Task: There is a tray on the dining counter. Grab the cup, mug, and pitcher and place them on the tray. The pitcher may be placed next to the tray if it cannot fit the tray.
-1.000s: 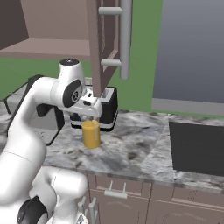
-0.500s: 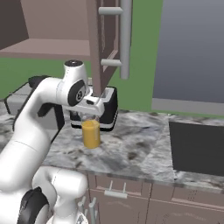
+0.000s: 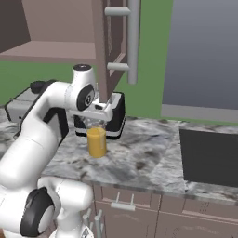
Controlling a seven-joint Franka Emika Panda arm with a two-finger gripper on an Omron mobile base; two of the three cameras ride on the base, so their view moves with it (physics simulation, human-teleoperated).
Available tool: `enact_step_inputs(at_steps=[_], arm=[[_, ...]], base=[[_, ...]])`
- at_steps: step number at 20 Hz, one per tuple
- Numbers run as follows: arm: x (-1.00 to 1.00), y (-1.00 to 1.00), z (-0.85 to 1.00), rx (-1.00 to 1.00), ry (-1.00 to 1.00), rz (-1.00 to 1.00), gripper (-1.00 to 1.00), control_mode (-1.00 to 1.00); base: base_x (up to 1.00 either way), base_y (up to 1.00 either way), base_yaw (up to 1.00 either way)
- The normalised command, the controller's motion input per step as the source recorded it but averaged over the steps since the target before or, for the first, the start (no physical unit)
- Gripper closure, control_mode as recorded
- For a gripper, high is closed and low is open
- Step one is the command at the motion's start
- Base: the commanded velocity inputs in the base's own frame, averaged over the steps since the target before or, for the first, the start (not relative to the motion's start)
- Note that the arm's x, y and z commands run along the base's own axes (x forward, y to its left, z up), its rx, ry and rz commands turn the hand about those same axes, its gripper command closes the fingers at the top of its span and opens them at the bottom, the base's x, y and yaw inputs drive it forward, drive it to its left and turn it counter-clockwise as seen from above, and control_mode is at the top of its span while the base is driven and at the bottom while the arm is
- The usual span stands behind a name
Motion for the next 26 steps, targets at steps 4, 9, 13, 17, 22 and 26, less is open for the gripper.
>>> enact_step_inputs(at_steps=[4, 9, 13, 17, 22, 26], arm=[[0.19, 0.00, -0.06, 0.00, 0.03, 0.01, -1.00, -1.00], [0.13, -0.02, -0.08, 0.00, 0.06, 0.05, -1.00, -1.00], [0.00, -0.06, -0.10, 0.00, 0.09, 0.11, -1.00, -1.00], [0.00, -0.13, -0.14, 0.00, 0.08, 0.15, -1.00, -1.00], [0.00, -0.15, -0.12, 0.00, 0.03, 0.15, -1.00, -1.00], [0.04, -0.11, -0.16, 0.00, 0.00, 0.13, -1.00, -1.00]], base=[[0.00, 0.00, 0.00], [0.00, 0.00, 0.00], [0.00, 0.00, 0.00], [0.00, 0.00, 0.00], [0.00, 0.00, 0.00], [0.00, 0.00, 0.00]])
